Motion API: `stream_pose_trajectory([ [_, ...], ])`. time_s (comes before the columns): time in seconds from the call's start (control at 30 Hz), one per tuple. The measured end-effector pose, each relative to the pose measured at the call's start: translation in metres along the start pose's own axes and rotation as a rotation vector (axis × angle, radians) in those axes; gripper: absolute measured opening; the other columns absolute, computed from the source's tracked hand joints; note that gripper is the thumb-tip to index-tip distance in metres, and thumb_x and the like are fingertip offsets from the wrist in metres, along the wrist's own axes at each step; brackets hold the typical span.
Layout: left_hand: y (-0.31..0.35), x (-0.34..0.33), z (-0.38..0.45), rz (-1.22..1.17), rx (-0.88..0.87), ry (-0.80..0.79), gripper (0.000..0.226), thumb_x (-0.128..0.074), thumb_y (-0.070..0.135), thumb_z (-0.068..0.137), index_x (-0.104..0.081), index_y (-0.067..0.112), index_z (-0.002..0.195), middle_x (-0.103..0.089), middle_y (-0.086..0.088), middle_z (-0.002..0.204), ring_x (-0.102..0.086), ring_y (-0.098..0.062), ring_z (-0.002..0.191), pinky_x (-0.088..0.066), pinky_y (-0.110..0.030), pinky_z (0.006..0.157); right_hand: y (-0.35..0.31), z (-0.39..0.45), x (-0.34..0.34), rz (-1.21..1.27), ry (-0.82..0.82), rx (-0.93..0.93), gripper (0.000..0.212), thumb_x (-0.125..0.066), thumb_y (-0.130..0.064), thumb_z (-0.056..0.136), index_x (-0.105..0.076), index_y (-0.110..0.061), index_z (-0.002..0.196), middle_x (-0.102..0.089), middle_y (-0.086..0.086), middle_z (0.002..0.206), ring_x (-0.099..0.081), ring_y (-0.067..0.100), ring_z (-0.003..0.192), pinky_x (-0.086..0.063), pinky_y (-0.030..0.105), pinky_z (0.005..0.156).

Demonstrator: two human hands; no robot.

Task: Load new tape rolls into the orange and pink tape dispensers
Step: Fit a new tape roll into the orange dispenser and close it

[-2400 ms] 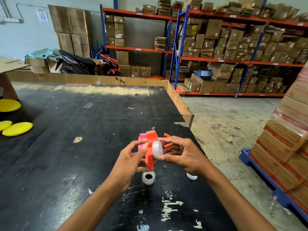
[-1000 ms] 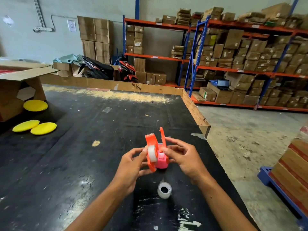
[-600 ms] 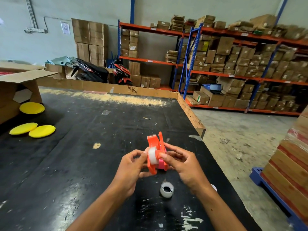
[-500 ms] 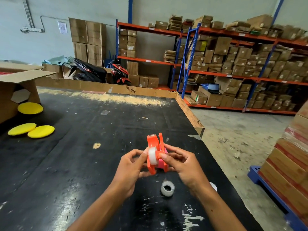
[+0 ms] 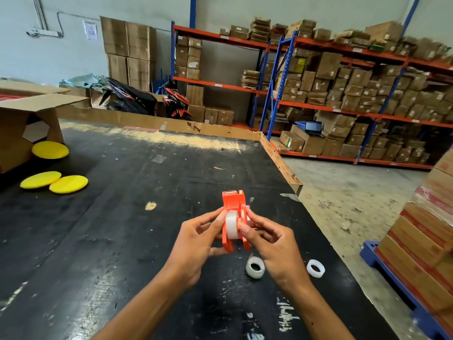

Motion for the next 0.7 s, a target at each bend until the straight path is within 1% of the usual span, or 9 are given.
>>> stream_pose_trajectory([
  [0.07,0.003,0.002,-0.002,0.005,-0.016,0.01,0.029,-0.057,0.021,0.089,-0.068,0.014,0.115,-0.078,-0.013,0.094,-0.075,-0.021,0.08,-0.059,-0.03,0.059,-0.004,-0.003,-0.004,0.011,0.007,0.02,0.037,-0.072,-0.014,0.078,-0.066,-0.022,0.114,-0.075,-0.003,0.092,-0.07,0.005,0.078,-0.056,0.016,0.063],
  [0.13,0.004,0.004,-0.002,0.011,-0.023,0.02,0.03,-0.056,0.021,0.09,-0.068,0.013,0.116,-0.078,-0.013,0.094,-0.074,-0.021,0.079,-0.059,-0.03,0.06,-0.005,-0.003,-0.005,0.009,0.029,0.039,0.034,-0.072,-0.013,0.079,-0.066,-0.026,0.11,-0.075,-0.009,0.083,-0.07,0.003,0.077,-0.056,0.016,0.064],
  [0.23,0.007,0.005,-0.004,0.014,-0.034,0.007,0.029,-0.055,0.02,0.091,-0.068,0.014,0.116,-0.078,-0.013,0.094,-0.075,-0.021,0.081,-0.06,-0.03,0.06,-0.007,-0.002,-0.007,0.009,0.01,0.033,0.035,-0.071,-0.011,0.079,-0.066,-0.023,0.112,-0.075,-0.01,0.079,-0.07,0.002,0.075,-0.056,0.015,0.063],
  [0.3,0.008,0.007,-0.005,0.017,-0.039,0.003,0.028,-0.055,0.019,0.091,-0.068,0.014,0.116,-0.078,-0.012,0.094,-0.075,-0.022,0.082,-0.06,-0.031,0.061,-0.009,-0.003,-0.009,-0.008,-0.01,0.041,0.035,-0.071,-0.012,0.08,-0.067,-0.022,0.113,-0.075,-0.009,0.086,-0.07,0.001,0.077,-0.055,0.014,0.063],
  [0.4,0.008,0.007,-0.004,0.026,-0.044,0.0,0.029,-0.055,0.02,0.091,-0.067,0.014,0.117,-0.077,-0.013,0.097,-0.074,-0.023,0.084,-0.059,-0.031,0.062,-0.013,-0.004,-0.011,-0.003,-0.018,0.076,0.026,-0.071,-0.016,0.079,-0.069,-0.031,0.1,-0.072,0.003,0.101,-0.07,0.002,0.083,-0.055,0.014,0.064],
  [0.47,0.008,0.005,-0.004,0.023,-0.05,-0.014,0.031,-0.055,0.021,0.091,-0.067,0.014,0.118,-0.077,-0.013,0.1,-0.074,-0.024,0.087,-0.059,-0.031,0.063,-0.015,-0.005,-0.012,0.022,-0.017,0.092,0.023,-0.071,-0.023,0.074,-0.072,-0.028,0.096,-0.07,0.008,0.106,-0.071,0.006,0.088,-0.055,0.014,0.068],
  [0.53,0.009,0.004,-0.004,0.017,-0.058,-0.029,0.031,-0.056,0.024,0.089,-0.069,0.015,0.116,-0.077,-0.014,0.101,-0.073,-0.025,0.087,-0.059,-0.031,0.063,-0.014,-0.005,-0.012,0.045,-0.014,0.099,0.029,-0.069,-0.027,0.071,-0.073,-0.021,0.099,-0.067,0.011,0.107,-0.071,0.006,0.087,-0.054,0.014,0.069],
  [0.6,0.011,0.001,-0.004,0.009,-0.064,-0.042,0.032,-0.056,0.025,0.087,-0.07,0.016,0.114,-0.077,-0.013,0.101,-0.073,-0.022,0.085,-0.059,-0.031,0.062,-0.014,-0.007,-0.013,0.047,0.012,0.112,0.033,-0.068,-0.027,0.073,-0.073,-0.018,0.103,-0.065,0.013,0.104,-0.069,0.004,0.082,-0.054,0.013,0.07],
  [0.7,0.012,-0.001,-0.003,0.012,-0.074,-0.053,0.03,-0.057,0.025,0.086,-0.071,0.017,0.111,-0.077,-0.012,0.099,-0.074,-0.022,0.084,-0.06,-0.032,0.063,-0.009,-0.011,-0.013,0.013,0.07,0.141,0.035,-0.067,-0.029,0.076,-0.072,-0.018,0.109,-0.063,0.011,0.1,-0.068,0.009,0.085,-0.055,0.018,0.074],
])
Point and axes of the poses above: each hand's wrist, its own z-axis towards the middle knuckle, its own x-axis out of the back of the hand, y = z × x, the point moved 7 cm from there along z, towards the middle knuckle
